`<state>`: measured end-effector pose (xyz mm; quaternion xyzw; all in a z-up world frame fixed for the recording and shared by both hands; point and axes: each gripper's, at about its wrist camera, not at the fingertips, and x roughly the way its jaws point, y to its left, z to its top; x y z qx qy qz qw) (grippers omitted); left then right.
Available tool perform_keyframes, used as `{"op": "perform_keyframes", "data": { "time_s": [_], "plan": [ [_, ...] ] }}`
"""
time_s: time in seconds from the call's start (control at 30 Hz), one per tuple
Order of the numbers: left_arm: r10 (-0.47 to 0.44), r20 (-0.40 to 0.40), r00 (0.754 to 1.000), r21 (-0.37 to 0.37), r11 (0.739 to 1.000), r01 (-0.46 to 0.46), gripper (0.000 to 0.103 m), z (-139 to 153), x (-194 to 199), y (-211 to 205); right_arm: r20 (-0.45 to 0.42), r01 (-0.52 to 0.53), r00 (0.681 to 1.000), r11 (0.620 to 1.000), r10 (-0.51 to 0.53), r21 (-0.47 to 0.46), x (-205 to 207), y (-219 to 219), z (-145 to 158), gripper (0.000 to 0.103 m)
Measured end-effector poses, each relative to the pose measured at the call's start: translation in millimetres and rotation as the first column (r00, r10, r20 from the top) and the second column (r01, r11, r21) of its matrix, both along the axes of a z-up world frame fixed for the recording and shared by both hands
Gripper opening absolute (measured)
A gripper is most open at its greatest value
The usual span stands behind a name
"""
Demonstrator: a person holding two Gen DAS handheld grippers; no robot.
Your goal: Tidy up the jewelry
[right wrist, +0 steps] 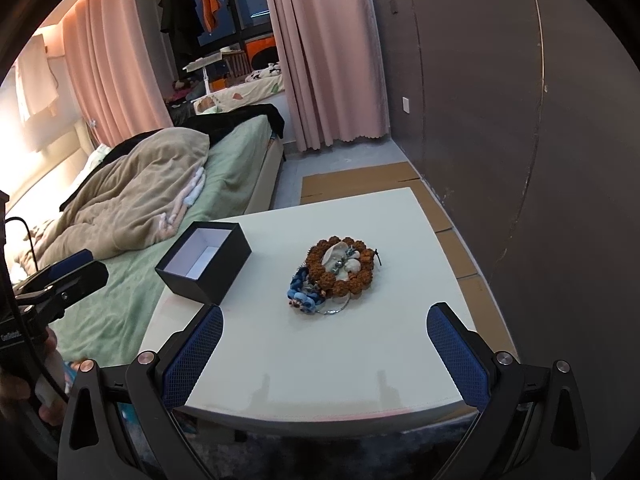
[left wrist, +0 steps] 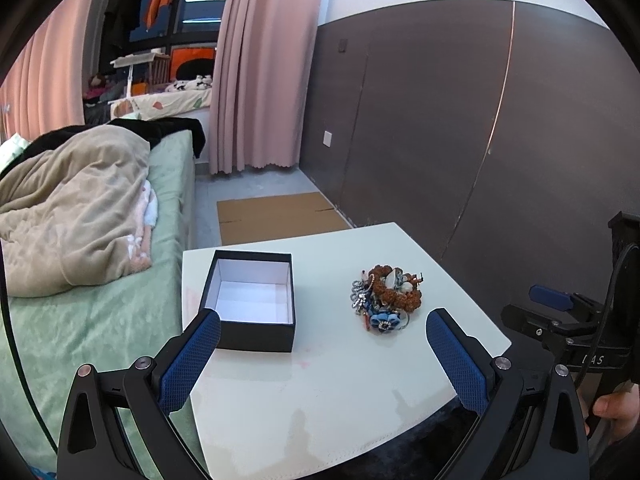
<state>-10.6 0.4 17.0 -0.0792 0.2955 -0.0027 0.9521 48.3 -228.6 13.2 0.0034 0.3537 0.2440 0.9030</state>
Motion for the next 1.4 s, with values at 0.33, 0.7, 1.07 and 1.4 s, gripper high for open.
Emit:
{"op": "perform_keyframes", "data": {
  "time_s": [0.33,0.7,1.07,1.4],
  "plan": [
    [-0.002,-0.009,1.000,-0.003,1.000,0.002,0.102,-0.5,2.3,0.4,-0.001,0.002,1.000,1.000,-0.002,0.001,-0.7,0.7,0.8,0.102],
    [-0.008,-0.011,1.000,-0.012,1.000,0.008,0.102,0.1,2.9,0.2,0.008,0.010,1.000,1.000,-0.010,-0.005,-2.3,0.5,1.6,0.102],
    [-0.008,-0.009,1.000,-0.013,1.000,0.008,0.102,0.1,2.4,0.1,0.002,0.016,1.000,1.000,-0.016,0.002,-1.1,0.7,2.6,0.102],
    [-0.007,-0.014,1.000,-0.017,1.000,0.007,0.102,-0.2,5.2,-0.5,-0.009,0.049,0.999,0.999,-0.049,-0.003,6.6,-0.5,-2.9,0.102]
  ]
}}
